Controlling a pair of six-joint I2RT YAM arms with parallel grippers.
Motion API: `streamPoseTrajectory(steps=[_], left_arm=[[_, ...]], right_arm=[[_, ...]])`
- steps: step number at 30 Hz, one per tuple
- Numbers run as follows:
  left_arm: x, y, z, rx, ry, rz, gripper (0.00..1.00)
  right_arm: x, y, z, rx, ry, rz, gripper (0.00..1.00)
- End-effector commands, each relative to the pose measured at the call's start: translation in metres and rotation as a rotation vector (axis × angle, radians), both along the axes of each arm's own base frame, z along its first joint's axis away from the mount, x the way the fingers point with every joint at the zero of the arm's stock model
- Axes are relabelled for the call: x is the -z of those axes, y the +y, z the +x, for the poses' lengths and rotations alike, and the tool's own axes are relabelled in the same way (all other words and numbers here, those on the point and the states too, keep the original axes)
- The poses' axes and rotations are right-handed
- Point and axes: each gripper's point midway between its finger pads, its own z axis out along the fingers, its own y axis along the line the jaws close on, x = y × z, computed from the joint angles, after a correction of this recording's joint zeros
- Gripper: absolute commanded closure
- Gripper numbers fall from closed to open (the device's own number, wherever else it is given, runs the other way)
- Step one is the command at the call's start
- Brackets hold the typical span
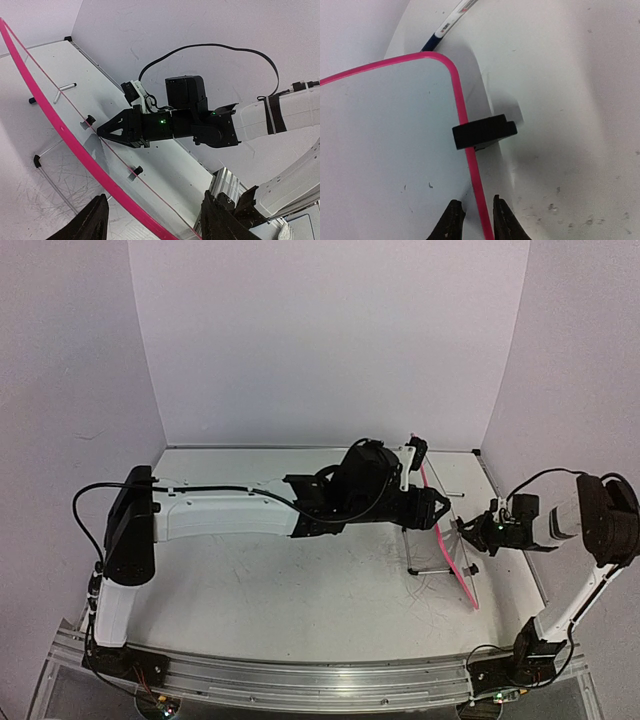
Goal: Write a sentence on the whiteboard
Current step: Move the whiteboard stand to the center of the board.
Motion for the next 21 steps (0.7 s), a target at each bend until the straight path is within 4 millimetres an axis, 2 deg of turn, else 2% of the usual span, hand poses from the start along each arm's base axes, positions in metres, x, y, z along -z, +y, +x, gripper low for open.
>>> streamPoseTrajectory(steps=[1,6,11,17,21], left_arm=[[-0.007,0.028,0.012,-0.099,-0.026,0.047,0.38],[-0.009,0.053,0.017,-0.172,-0.04,0.067,0.45],[-0.009,0.081,0.019,-0.238,-0.047,0.093,0.47],[0.0,0.124,0.02,-0.315,-0.038,0.142,0.48],[0.007,0.156,0.02,-0.379,-0.037,0.177,0.48]], right_arm=[[0.013,0.067,-0.041,-0.166,0.14,0.18,0.78],[0.009,0.098,-0.05,-0.206,0.141,0.211,0.78],[0.009,0.126,-0.057,-0.245,0.159,0.247,0.78],[0.009,0.163,-0.065,-0.28,0.161,0.269,0.78],[0.01,0.197,-0.073,-0.318,0.172,0.292,0.78]])
